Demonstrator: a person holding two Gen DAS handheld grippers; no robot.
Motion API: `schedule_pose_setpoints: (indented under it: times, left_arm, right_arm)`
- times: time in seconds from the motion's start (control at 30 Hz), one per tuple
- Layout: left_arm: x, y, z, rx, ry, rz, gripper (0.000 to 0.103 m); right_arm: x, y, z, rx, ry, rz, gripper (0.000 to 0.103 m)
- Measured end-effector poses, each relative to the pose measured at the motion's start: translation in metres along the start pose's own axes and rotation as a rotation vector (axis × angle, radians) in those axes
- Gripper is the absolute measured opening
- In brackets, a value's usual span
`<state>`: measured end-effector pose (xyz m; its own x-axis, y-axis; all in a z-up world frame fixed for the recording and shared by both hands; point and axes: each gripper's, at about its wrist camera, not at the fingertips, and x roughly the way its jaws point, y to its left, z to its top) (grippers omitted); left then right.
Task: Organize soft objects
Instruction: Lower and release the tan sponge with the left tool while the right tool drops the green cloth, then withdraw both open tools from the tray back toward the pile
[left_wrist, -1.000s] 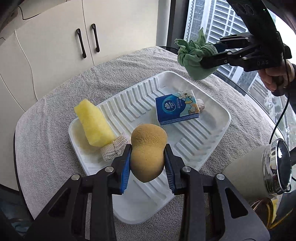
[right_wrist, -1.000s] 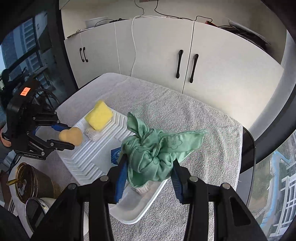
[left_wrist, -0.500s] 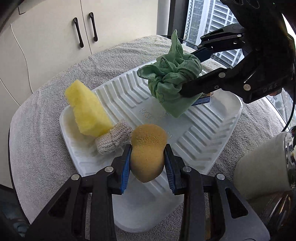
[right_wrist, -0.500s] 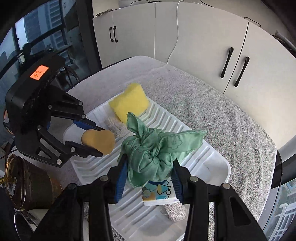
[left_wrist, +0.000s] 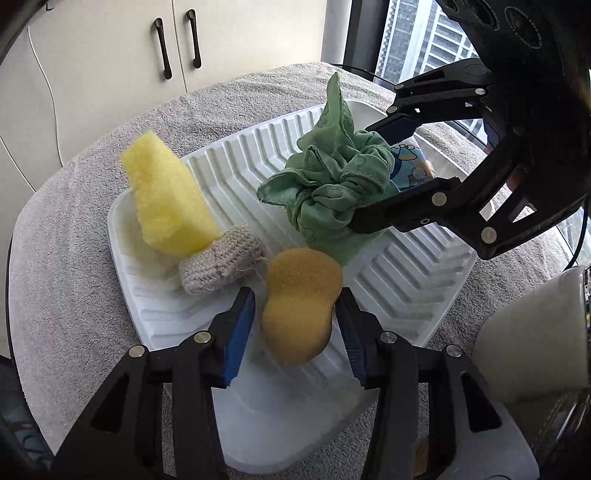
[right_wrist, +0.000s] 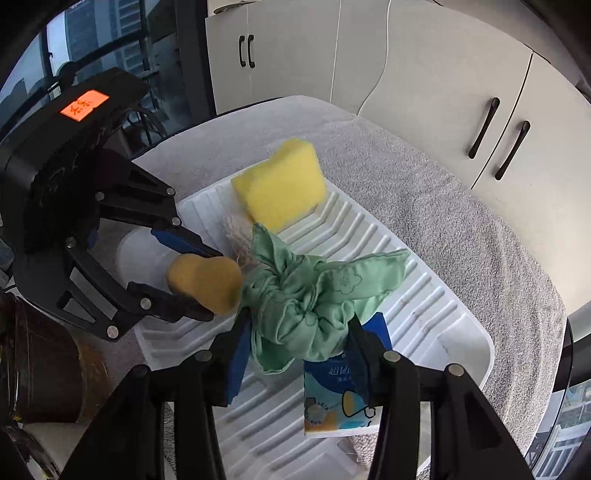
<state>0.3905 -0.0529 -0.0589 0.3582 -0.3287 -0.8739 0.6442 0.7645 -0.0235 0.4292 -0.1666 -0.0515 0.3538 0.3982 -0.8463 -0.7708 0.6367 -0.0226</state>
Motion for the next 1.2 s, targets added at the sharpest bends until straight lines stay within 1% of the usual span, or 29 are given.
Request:
schedule_pose_setpoints:
  times: [0.03,0.1,0.13,0.23,0.27,0.3,0.43,0.57,0.63,0.67,0.77,0.8,0.83,0.9,0.93,1.0,1.13,1.2]
  left_arm:
    - [0.0,0.001,-0.001,-0.004,-0.002,0.007,0.054]
    - [-0.001,0.003,-0.002,-0.022,-0.007,0.005,0.067]
    - [-0.002,0.005,-0.001,-0.031,-0.012,0.003,0.069]
    - [-0.007,0.007,-0.003,-0.043,-0.019,0.006,0.071]
    - [-0.009,0.007,-0.004,-0.043,-0.02,0.009,0.072]
    - [-0.01,0.007,-0.004,-0.042,-0.02,0.01,0.073]
    - [-0.017,0.009,-0.007,-0.054,-0.03,0.006,0.073]
    - [-0.026,0.012,-0.011,-0.077,-0.05,-0.003,0.079]
    - [-0.03,0.013,-0.012,-0.086,-0.056,-0.008,0.084]
    - [-0.033,0.014,-0.013,-0.09,-0.063,-0.005,0.089]
    - [-0.041,0.02,-0.015,-0.118,-0.078,-0.006,0.095]
    - [-0.046,0.021,-0.018,-0.132,-0.087,-0.004,0.1]
    - [-0.051,0.024,-0.02,-0.147,-0.096,-0.002,0.103]
    - [-0.061,0.031,-0.025,-0.183,-0.118,0.009,0.103]
    - [-0.067,0.036,-0.028,-0.205,-0.13,0.011,0.103]
    - [-0.08,0.042,-0.036,-0.249,-0.159,0.025,0.103]
    - [-0.108,0.045,-0.054,-0.298,-0.219,0.049,0.103]
    - [-0.119,0.045,-0.063,-0.311,-0.233,0.056,0.103]
  right_arm:
    - [-0.002,0.002,-0.001,-0.004,0.002,-0.005,0.054]
    - [-0.002,0.003,-0.003,-0.008,0.005,-0.013,0.057]
    - [-0.003,0.004,-0.004,-0.011,0.004,-0.017,0.058]
    - [-0.006,0.005,-0.005,-0.01,-0.006,-0.017,0.059]
    - [-0.008,0.004,-0.006,-0.008,-0.011,-0.017,0.061]
    - [-0.01,0.004,-0.007,-0.005,-0.018,-0.018,0.064]
    - [-0.024,0.002,-0.008,0.007,-0.052,-0.018,0.066]
    - [-0.041,-0.002,-0.009,0.026,-0.087,-0.022,0.067]
    - [-0.051,-0.003,-0.012,0.04,-0.104,-0.026,0.068]
    - [-0.056,-0.005,-0.013,0.048,-0.113,-0.028,0.068]
    - [-0.074,-0.009,-0.02,0.083,-0.143,-0.032,0.071]
    - [-0.081,-0.01,-0.023,0.095,-0.154,-0.036,0.073]
    - [-0.088,-0.012,-0.026,0.109,-0.166,-0.041,0.075]
    - [-0.105,-0.014,-0.036,0.144,-0.194,-0.042,0.084]
    - [-0.113,-0.015,-0.041,0.16,-0.207,-0.039,0.086]
    - [-0.129,-0.016,-0.052,0.186,-0.229,-0.051,0.094]
    - [-0.158,-0.015,-0.077,0.246,-0.273,-0.06,0.102]
    - [-0.166,-0.01,-0.088,0.262,-0.284,-0.077,0.103]
